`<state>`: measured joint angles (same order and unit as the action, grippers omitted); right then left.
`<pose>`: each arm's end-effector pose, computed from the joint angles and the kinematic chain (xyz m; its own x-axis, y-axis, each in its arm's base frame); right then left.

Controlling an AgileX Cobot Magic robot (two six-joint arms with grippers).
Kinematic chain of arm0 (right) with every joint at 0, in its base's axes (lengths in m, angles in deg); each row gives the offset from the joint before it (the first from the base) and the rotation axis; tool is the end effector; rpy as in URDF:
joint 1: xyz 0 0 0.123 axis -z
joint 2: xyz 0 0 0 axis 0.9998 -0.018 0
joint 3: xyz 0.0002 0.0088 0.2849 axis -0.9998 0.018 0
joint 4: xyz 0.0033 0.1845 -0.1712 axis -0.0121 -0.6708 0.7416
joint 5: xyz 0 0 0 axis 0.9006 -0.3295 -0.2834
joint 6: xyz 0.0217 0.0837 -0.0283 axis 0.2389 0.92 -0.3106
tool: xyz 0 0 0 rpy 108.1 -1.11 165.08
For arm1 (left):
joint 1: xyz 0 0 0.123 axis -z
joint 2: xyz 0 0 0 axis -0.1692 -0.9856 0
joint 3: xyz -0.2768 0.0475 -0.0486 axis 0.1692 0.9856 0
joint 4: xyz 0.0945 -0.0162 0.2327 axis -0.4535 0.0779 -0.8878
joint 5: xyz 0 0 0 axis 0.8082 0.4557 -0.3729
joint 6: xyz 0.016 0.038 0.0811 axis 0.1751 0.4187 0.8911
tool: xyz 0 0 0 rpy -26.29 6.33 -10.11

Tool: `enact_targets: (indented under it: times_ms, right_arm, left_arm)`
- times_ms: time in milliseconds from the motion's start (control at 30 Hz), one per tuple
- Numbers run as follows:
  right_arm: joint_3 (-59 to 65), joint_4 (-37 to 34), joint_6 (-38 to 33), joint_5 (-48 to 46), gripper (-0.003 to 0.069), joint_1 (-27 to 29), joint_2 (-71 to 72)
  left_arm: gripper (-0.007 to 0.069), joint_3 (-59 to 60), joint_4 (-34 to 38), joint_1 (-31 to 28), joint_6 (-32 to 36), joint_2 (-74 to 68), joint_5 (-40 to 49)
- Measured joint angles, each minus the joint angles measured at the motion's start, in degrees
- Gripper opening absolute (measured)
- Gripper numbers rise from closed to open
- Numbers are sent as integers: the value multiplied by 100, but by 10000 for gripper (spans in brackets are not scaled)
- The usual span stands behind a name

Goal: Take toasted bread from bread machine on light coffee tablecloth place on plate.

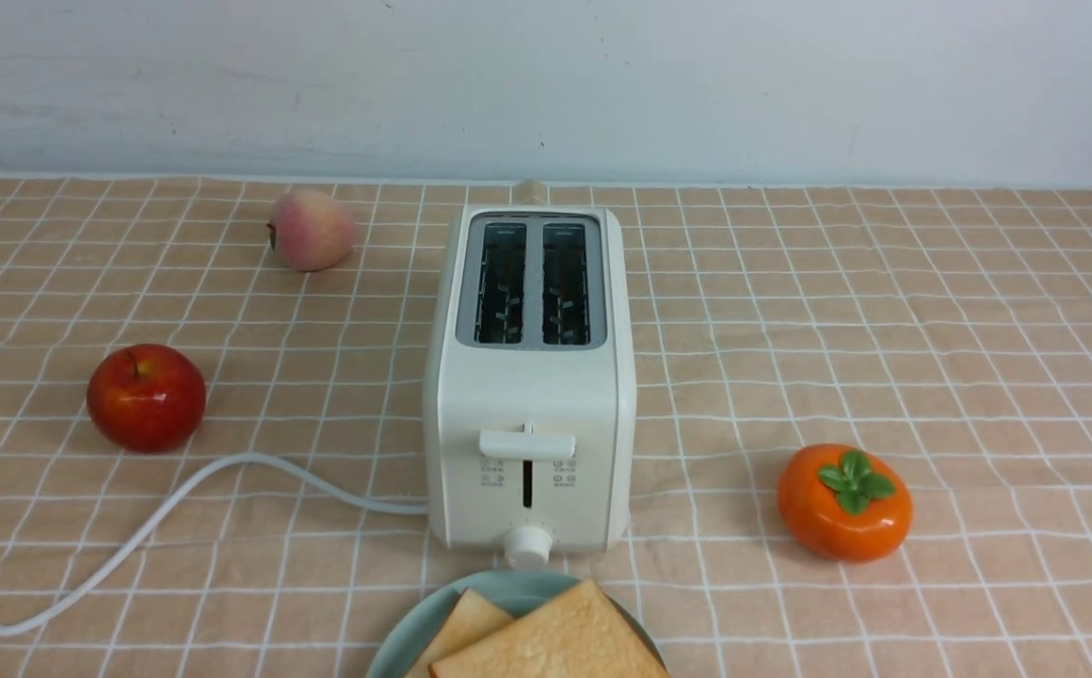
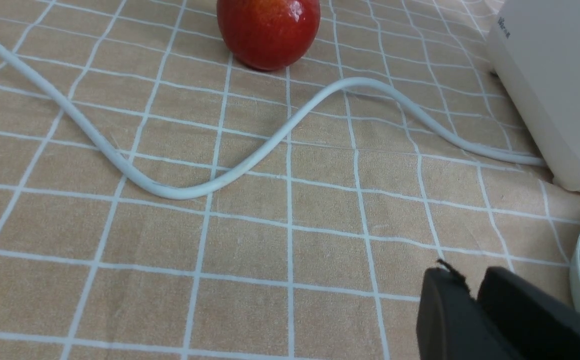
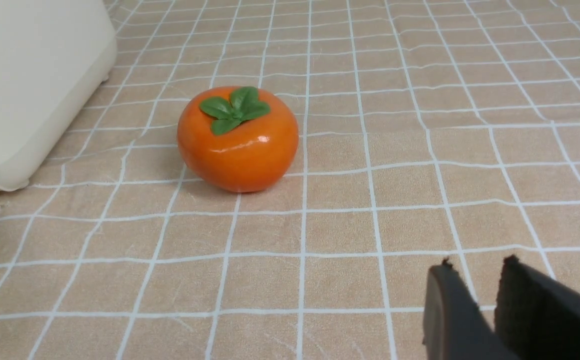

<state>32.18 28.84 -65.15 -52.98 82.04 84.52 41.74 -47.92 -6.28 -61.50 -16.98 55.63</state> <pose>0.0525 0.0041 0.1742 -0.2929 0.0536 -0.9546 -0.0718 0.9944 0.0778 0.0517 -0.0069 0.1684 -0.3327 -0.2965 -0.8952 -0.0060 0.9499 -0.3124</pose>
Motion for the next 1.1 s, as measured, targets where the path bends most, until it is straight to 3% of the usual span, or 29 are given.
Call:
enact_targets:
  times_ms: [1100]
  right_arm:
    - [0, 0, 0, 0, 190, 0, 0]
  left_arm:
    - [101, 0, -4, 0, 0, 0, 0]
